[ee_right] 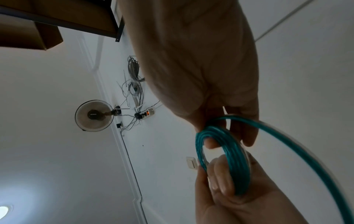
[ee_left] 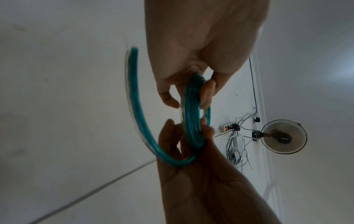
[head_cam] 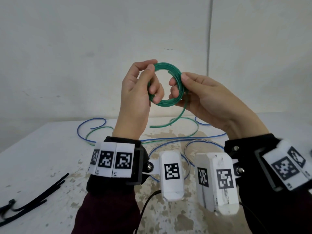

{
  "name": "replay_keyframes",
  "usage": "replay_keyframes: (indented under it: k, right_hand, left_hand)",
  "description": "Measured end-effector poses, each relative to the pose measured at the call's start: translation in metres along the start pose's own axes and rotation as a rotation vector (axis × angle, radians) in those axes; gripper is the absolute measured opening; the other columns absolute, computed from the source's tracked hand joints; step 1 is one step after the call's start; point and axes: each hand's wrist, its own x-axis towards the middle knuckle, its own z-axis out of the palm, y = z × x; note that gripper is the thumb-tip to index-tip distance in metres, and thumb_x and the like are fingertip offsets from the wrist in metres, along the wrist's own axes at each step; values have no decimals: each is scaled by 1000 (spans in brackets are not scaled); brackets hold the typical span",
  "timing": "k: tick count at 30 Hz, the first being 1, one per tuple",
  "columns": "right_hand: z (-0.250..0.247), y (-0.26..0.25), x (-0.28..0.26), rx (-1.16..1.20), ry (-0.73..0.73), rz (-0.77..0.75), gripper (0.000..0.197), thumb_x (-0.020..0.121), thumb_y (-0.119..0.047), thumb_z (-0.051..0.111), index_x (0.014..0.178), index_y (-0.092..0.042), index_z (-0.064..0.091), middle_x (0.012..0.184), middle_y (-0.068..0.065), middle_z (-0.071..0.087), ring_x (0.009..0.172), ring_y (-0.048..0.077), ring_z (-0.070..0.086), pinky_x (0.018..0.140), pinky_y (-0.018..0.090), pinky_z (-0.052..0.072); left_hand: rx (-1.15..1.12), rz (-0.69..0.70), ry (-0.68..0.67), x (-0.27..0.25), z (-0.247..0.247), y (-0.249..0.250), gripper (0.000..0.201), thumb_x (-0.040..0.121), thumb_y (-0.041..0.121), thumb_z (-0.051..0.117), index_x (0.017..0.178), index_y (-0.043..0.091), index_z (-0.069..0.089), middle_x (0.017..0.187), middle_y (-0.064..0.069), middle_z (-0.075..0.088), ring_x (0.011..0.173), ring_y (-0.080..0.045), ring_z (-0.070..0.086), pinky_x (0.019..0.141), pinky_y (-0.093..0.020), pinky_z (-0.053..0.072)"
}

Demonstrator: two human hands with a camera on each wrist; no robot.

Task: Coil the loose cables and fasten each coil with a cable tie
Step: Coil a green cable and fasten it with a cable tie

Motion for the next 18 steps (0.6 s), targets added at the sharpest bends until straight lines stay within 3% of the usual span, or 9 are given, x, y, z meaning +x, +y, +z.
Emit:
replay_keyframes:
  k: [5,9,12,14,16,18]
  right_hand:
    - [-2,-1,-1,-205,3,6,34,104,-17,30,86,-8,57,55,-6,39,60,11,44,80,24,52]
    - [2,1,-4,-356,10,6,11,102,-16,38,98,-9,45,51,-8,39,56,13,42,73,24,55]
    - [4,3,-5,-465,-15,17,10,102,-18,38,107,-9,39,65,13,49,65,21,46,66,21,54]
    - [6,3,-4,-494,-26,16,9,103,-17,37,108,-10,37,67,15,48,66,22,44,70,26,54]
    - [9,4,-3,-468,-16,-3,9,103,-14,35,110,-10,36,55,0,45,63,18,43,74,32,54]
    - [10,4,-2,-418,4,-15,15,102,-10,33,116,-11,37,58,-3,50,64,16,51,79,36,55]
  left_hand:
    - [92,-187,-153,0,-3,2,19,96,4,36,84,6,50,49,-3,42,38,-20,38,46,-26,38]
    - [302,-309,-257,-1,-9,2,17,97,16,45,91,2,54,50,-4,45,38,-21,43,49,-29,42]
    - [347,-359,-350,-4,-10,1,24,100,19,41,88,4,54,51,-5,48,38,-20,44,49,-26,44]
    - [298,-370,-365,-5,-10,1,24,102,18,38,87,7,53,48,-1,43,36,-14,40,54,-28,39]
    - [273,-349,-327,-5,-9,1,23,103,17,36,90,9,53,47,6,35,36,-6,31,59,-29,32]
    - [280,-297,-229,-5,-8,1,21,103,17,36,92,10,52,44,10,34,35,-4,28,55,-25,34]
